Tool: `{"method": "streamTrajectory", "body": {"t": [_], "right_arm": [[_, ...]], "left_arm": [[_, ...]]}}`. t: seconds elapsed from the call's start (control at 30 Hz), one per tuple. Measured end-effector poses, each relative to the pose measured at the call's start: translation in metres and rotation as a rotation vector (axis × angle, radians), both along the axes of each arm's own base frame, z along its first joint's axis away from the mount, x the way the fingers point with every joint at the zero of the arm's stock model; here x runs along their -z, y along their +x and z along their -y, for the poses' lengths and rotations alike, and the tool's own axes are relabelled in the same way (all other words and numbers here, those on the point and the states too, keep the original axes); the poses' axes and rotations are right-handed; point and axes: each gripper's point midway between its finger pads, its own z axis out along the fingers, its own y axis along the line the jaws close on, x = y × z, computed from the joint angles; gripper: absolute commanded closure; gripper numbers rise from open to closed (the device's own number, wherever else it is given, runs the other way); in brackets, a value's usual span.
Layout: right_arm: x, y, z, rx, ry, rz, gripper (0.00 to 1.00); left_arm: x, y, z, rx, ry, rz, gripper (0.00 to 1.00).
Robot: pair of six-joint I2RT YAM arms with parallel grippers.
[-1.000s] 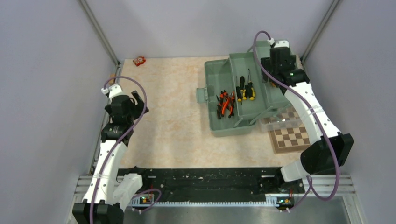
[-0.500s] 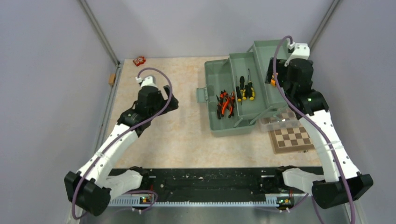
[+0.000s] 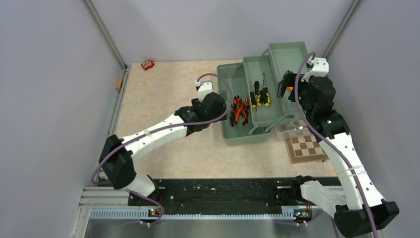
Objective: Pack the tool kit
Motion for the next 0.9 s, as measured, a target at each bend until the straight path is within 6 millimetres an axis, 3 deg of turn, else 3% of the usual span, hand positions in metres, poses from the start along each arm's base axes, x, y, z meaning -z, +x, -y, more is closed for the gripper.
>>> {"method": "streamTrajectory", "body": {"t": [0.2,0.37,0.47,0.7,0.9], "right_arm": [[-0.015,-0.009,0.002,0.001,0.015,0.065,0.01],[-0.024,-0.012,0.004,0.007,0.023,0.102,0.01],[-0.024,-0.011,0.004,0.008,0.024,0.108,0.01],[-0.02,-0.011,0.004,0.007,0.023,0.102,0.01],[-0.022,-0.01,0.002,-0.007,0.024,0.109,0.01]], "left_arm": [[0.032,0.008,0.031,0.003,0.085,-0.036,0.36],[0.067,0.003,0.03,-0.008,0.162,-0.097,0.47],[0.078,0.002,0.029,-0.021,0.179,-0.119,0.59],[0.078,0.006,0.031,-0.057,0.176,-0.107,0.99],[0.077,0.012,0.019,-0.084,0.188,-0.102,1.0]]}}
